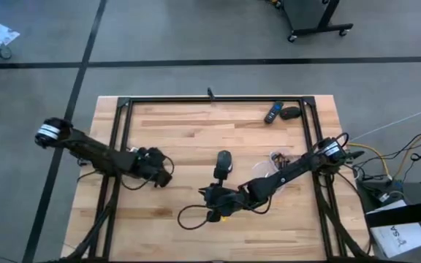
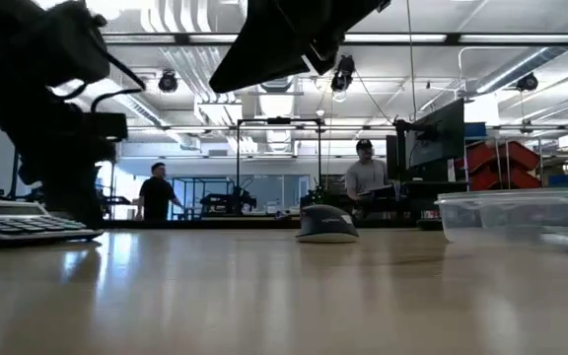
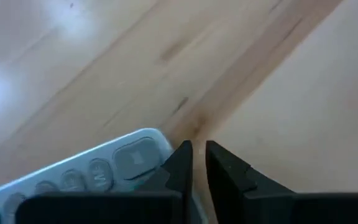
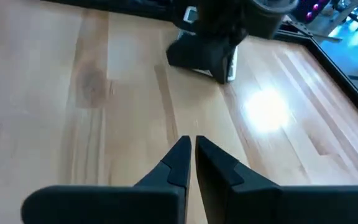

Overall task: Insert battery
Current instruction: Insert the brown battery into the calculator battery compartment, then open the black/white mouse battery compartment

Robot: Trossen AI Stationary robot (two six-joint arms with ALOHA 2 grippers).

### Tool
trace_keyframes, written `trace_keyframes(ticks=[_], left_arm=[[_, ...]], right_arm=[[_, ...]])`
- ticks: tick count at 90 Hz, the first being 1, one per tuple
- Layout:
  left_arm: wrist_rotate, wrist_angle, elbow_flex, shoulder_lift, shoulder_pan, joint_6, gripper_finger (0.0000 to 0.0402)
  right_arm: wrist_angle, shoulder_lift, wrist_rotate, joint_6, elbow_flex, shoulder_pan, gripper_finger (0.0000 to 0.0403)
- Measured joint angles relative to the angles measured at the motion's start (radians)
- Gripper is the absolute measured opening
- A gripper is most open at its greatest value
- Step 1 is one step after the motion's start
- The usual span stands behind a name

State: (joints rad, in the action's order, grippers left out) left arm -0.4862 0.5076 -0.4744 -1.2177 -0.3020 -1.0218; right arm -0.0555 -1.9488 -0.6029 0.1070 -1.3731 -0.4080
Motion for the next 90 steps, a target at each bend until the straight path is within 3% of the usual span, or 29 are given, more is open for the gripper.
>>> trace_keyframes(ticks=[16,24,37,51,72,90], left_arm=[[-0.001,-0.08,0.0,0.024,-0.009,0.026,0.0027],[-0.002,-0.164,0.0,0.026,-0.009,0.061,0.0027],[-0.008,-0.327,0.0,0.02,-0.009,0.149,0.0027],[-0.021,-0.506,0.0,-0.004,-0.012,0.267,0.0027],[-0.021,-0.593,0.0,-0.023,-0.012,0.322,0.0039],[-0.021,-0.639,0.0,-0.024,-0.015,0.33,0.0103]], right_arm=[[-0.047,0.008,-0.012,-0.054,0.0,0.0,0.0007],[-0.153,0.025,-0.102,-0.051,0.0,0.0,0.0007],[-0.405,0.065,-0.299,0.087,0.001,0.026,0.0008],[-0.539,0.111,-0.312,0.244,0.041,0.073,0.0029],[-0.478,0.148,-0.236,0.379,0.143,0.122,0.0127],[-0.388,0.148,-0.18,0.533,0.198,0.15,0.0234]])
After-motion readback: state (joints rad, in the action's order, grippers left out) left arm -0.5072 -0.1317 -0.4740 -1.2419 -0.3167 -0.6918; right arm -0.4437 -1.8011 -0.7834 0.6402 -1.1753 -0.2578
